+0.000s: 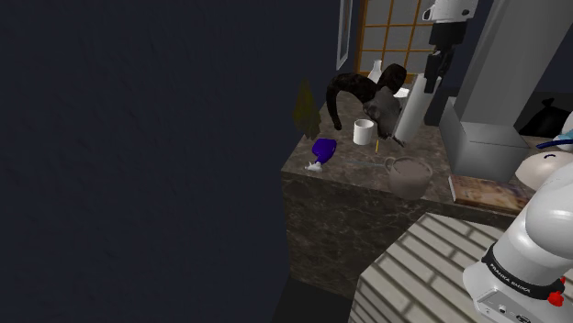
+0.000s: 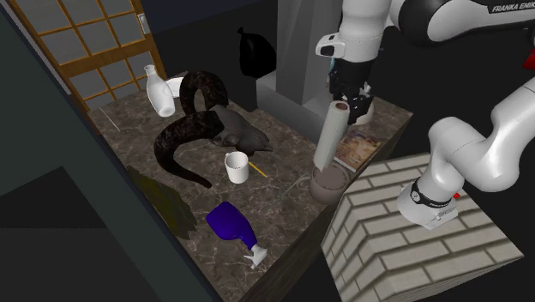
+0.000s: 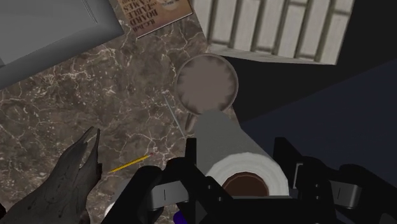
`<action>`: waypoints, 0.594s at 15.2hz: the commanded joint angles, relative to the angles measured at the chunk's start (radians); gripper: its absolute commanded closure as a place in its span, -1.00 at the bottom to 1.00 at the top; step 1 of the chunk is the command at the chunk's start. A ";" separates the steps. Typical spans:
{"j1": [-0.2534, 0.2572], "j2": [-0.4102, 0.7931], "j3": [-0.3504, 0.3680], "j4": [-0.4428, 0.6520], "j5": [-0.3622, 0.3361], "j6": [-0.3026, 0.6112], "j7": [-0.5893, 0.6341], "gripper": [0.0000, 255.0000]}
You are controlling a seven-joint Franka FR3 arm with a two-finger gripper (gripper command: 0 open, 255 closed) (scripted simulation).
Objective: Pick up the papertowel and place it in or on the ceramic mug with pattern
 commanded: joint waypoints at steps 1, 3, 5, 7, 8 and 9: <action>-0.002 -0.003 -0.003 -0.032 -0.002 0.029 -0.001 1.00; -0.003 -0.007 -0.005 -0.062 -0.004 0.055 -0.001 1.00; -0.004 -0.010 -0.007 -0.091 -0.006 0.081 0.000 1.00; -0.005 -0.013 -0.009 -0.120 -0.008 0.108 0.000 1.00; -0.006 -0.013 -0.010 -0.134 -0.009 0.121 0.000 1.00; -0.006 -0.014 -0.011 -0.147 -0.010 0.134 0.000 1.00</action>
